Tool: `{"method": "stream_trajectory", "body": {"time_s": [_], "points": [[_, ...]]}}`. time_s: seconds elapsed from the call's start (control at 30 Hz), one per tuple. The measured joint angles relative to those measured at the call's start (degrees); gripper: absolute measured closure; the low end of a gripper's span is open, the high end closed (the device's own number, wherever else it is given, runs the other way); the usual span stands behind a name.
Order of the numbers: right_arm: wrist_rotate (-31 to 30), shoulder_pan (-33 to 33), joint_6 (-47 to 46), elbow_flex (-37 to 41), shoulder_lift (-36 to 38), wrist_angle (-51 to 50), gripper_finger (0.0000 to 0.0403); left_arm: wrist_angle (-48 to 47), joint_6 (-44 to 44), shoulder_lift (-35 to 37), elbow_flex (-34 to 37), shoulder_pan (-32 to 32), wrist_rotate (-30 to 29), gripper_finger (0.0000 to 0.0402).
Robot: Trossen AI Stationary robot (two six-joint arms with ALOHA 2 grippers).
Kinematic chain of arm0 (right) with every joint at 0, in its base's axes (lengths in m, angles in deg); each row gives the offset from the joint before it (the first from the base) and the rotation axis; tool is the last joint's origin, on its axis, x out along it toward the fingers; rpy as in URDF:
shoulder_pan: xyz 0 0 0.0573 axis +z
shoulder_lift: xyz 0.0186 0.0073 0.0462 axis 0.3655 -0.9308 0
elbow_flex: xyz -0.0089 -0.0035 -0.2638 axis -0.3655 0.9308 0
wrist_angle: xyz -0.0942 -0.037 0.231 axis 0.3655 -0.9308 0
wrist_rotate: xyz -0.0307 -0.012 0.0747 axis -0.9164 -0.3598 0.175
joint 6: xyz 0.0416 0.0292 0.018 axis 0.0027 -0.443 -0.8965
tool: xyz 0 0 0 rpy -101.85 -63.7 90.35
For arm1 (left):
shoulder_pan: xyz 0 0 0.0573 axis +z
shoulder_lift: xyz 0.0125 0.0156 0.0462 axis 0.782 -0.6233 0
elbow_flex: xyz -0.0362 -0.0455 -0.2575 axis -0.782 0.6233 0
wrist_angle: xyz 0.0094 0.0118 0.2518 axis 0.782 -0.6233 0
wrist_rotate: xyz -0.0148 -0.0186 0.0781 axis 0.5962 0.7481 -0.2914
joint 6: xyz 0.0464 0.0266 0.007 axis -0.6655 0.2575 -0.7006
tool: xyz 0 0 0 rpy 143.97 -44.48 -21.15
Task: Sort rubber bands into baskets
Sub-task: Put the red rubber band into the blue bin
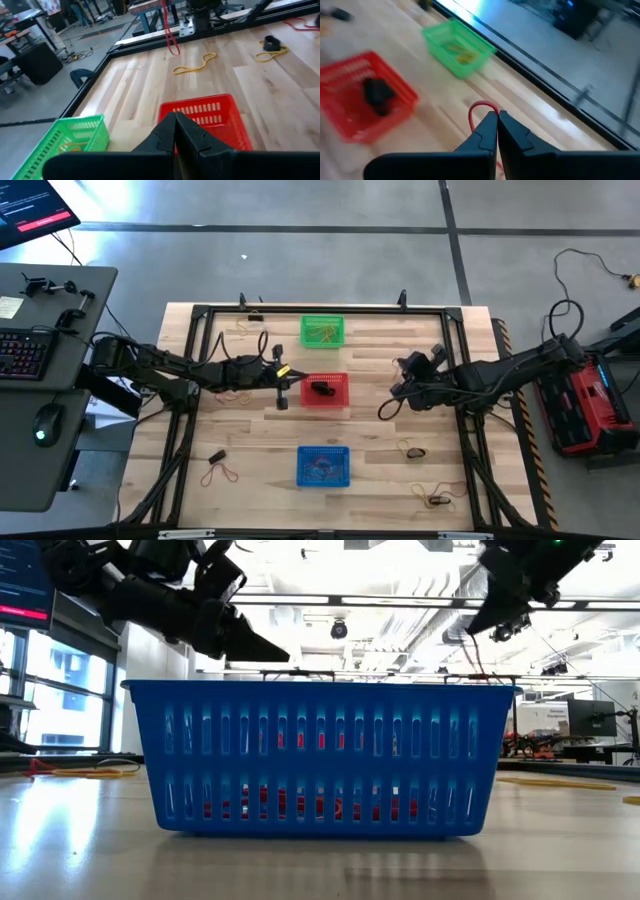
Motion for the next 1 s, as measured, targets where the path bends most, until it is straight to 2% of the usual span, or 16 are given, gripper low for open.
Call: {"method": "stream_trajectory", "body": {"time_s": [0.43, 0.67, 1.0], "points": [[7.0, 8.4, 19.1, 0.0, -2.3, 26.6, 0.0403, -0.8, 0.0, 3.4, 0.5, -4.1, 0.0, 0.0402], [11.6, 11.1, 22.6, 0.0, -7.6, 37.8, 0.0403, -2.2, 0.0, 6.0, 1.7, -4.0, -0.2, 0.0401], [14.7, 15.0, 24.1, 0.0, -14.1, 50.4, 0.0403, -3.7, 0.5, 8.0, 1.7, -4.0, -0.2, 0.0401]]}}
